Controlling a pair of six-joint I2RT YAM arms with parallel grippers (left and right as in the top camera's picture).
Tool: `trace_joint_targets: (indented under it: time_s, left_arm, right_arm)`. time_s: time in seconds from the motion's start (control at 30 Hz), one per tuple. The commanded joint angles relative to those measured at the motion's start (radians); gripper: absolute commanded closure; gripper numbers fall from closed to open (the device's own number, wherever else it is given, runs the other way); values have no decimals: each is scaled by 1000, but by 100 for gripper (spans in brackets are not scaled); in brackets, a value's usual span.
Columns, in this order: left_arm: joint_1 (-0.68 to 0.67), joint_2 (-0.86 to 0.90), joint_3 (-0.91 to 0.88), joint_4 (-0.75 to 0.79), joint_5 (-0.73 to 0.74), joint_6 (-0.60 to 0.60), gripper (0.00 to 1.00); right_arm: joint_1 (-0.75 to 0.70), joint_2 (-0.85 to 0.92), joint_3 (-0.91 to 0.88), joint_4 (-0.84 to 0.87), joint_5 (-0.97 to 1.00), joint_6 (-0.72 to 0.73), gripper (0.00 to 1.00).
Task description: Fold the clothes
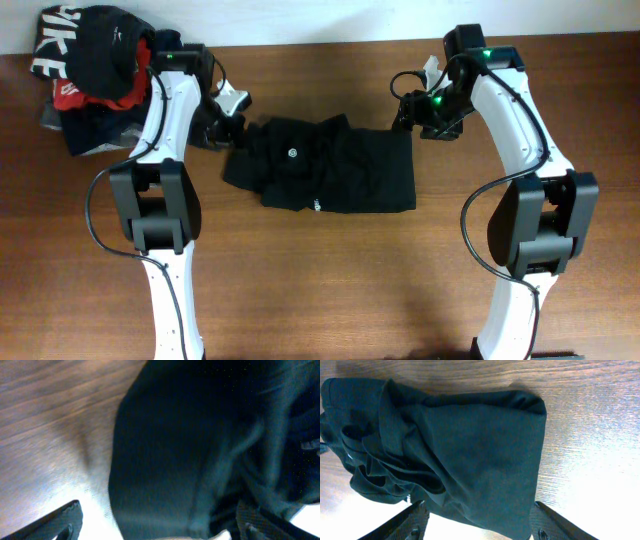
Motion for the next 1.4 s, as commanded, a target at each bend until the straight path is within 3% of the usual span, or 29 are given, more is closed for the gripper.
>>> trace_joint_targets:
  time_s: [0.0,0.07,0.2,0.23,0.27,0.3,0.33,0.37,0.53,0.63,0.67,0.73,0.77,1.07,1.37]
  left_arm:
    - [1,-5,-81,40,35,64,7]
    - [1,-5,-119,67,35,63,11]
    - [1,-5,-148,89,35,60,30]
    - [1,-5,-148,92,35,60,40]
    - [1,-5,-148,95,35,58,61]
    - [1,-5,-147,97,35,51,74]
    - [1,-5,-147,100,35,41,94]
    - [2,-5,-147,100,35,34,99]
    - [21,-6,-106,82,34,5,99]
    - [46,-6,-60,53,36,-24,99]
    - [56,-6,-42,39,40,-24,99]
    - [64,-6,-26,27,42,-24,99]
    - [67,-6,-22,25,42,-23,99]
    - [69,-6,-19,36,42,-23,99]
    - [69,-6,-19,54,42,-24,99]
  right_arm:
    - [5,-34,20,-2,10,-14,30]
    - [5,-34,20,-1,10,-14,30]
    - [5,-34,20,0,10,-14,31]
    - [5,-34,20,0,13,-14,30]
    - [5,-34,20,-1,21,-13,30]
    - [5,-34,20,-1,25,-13,30]
    - [6,-34,19,-2,26,-14,30]
    - [6,-34,19,-2,26,-13,30]
    - [6,-32,14,-1,28,-12,33]
    - [18,-32,2,9,27,-8,56]
    - [27,-32,-12,27,28,10,72]
    - [45,-32,-42,69,28,30,92]
    - [54,-31,-61,95,28,47,96]
    - [123,0,-305,389,-148,128,96]
    - [108,-2,-367,412,-180,156,96]
